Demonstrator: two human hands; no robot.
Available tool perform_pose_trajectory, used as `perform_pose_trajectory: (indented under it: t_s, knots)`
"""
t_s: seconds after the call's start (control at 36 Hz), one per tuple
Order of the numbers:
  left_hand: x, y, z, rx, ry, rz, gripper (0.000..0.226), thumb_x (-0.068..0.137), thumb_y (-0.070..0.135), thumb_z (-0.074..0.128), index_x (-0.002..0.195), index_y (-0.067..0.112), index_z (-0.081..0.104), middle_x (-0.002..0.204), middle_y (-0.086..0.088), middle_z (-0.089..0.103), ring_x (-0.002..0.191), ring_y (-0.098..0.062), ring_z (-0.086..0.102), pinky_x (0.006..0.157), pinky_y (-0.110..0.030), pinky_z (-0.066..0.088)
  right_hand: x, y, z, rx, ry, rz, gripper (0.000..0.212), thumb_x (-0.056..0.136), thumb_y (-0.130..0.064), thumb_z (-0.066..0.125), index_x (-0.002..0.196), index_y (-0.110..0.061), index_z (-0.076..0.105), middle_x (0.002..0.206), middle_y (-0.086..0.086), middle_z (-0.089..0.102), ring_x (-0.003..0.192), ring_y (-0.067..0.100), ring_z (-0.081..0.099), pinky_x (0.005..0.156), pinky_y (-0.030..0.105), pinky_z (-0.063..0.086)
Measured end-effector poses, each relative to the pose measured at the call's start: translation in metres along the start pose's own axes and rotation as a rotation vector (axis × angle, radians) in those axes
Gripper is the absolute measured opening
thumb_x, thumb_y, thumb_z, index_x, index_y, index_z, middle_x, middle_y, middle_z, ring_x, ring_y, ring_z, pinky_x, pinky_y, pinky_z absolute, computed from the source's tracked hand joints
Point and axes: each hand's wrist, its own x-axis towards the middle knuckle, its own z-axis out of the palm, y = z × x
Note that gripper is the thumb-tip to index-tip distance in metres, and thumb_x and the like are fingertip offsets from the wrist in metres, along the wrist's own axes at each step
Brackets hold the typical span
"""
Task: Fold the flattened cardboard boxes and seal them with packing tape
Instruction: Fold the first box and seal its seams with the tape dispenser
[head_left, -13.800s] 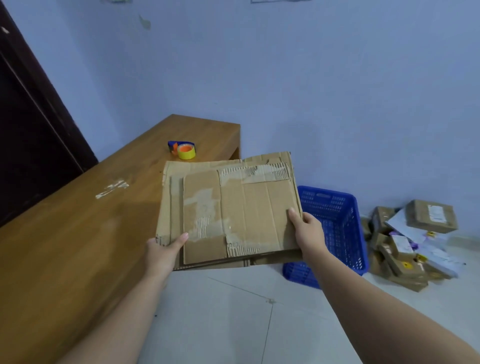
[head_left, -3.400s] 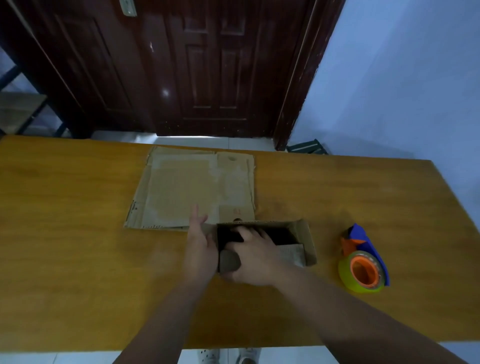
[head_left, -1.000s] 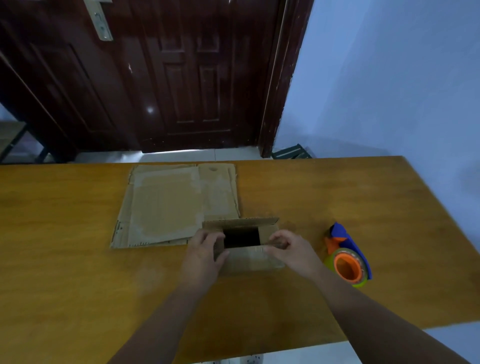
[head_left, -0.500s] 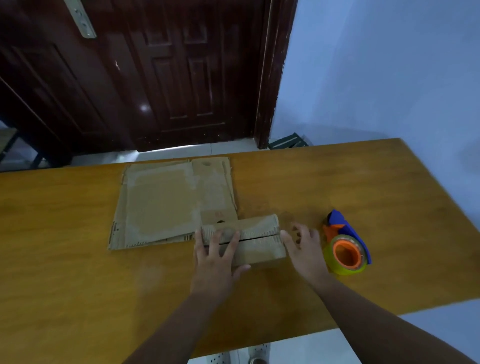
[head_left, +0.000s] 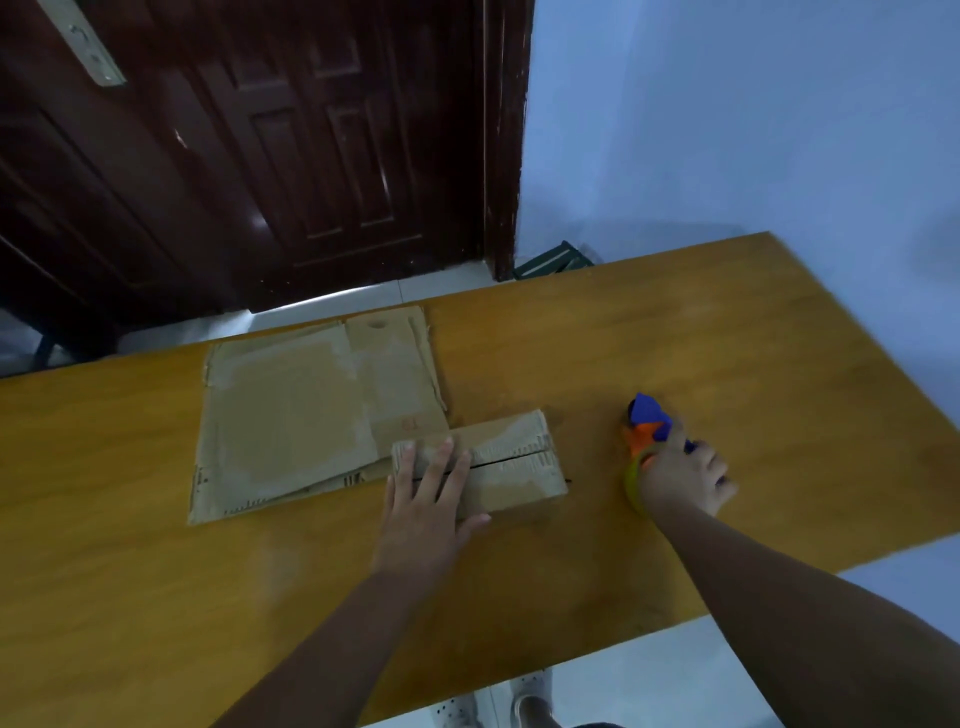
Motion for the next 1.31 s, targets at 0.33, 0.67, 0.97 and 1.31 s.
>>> perform_pose_trajectory:
  t_s: [0.33, 0.67, 0.97, 1.31]
  knots:
    - [0.002, -0.001, -0.003, 0.008, -0.007, 0.005, 0.076, 0.090, 0.064, 0.027, 0.150, 0.033, -0.006, 0.159, 0.009, -0.014, 0.145, -0.028, -0.020, 0.119, -0.046, 0.004, 0.001, -0.009, -0.001, 0.029, -0.315, -0.084, 0.027, 0.094, -0.016, 0.049, 0.121, -0.010, 0.051, 0.103, 0.011, 0.059, 0.088, 0.026, 0.059, 0.065, 0.034, 0.047]
    - [0.001, -0.004, 0.005, 0.094, 0.039, 0.026, 0.075, 0.094, 0.060, 0.023, 0.134, 0.032, -0.034, 0.145, 0.009, -0.035, 0.137, -0.030, -0.033, 0.116, -0.047, -0.007, 0.002, -0.040, -0.022, 0.985, -0.275, 0.032, 0.038, 0.087, -0.003, 0.054, 0.124, -0.005, 0.053, 0.101, 0.012, 0.058, 0.083, 0.026, 0.054, 0.071, 0.033, 0.043]
    - [0.003, -0.003, 0.001, 0.013, 0.020, 0.073, 0.073, 0.098, 0.053, 0.029, 0.151, 0.021, -0.010, 0.156, 0.008, -0.020, 0.146, -0.016, -0.016, 0.117, -0.034, -0.004, -0.061, -0.092, -0.069, 0.697, -0.002, -0.722, 0.044, 0.077, 0.005, 0.057, 0.116, -0.014, 0.062, 0.102, 0.001, 0.055, 0.091, 0.014, 0.052, 0.079, 0.016, 0.038]
    - [0.010, 0.012, -0.057, -1.645, 0.239, -0.260, 0.047, 0.083, 0.023, 0.070, 0.126, 0.015, 0.051, 0.113, -0.001, 0.068, 0.106, -0.019, 0.063, 0.085, -0.032, 0.049, -0.088, -0.098, -0.054, 0.468, 0.014, -1.042, 0.055, 0.081, 0.005, 0.056, 0.134, -0.007, 0.046, 0.123, 0.011, 0.047, 0.110, 0.025, 0.047, 0.089, 0.025, 0.037]
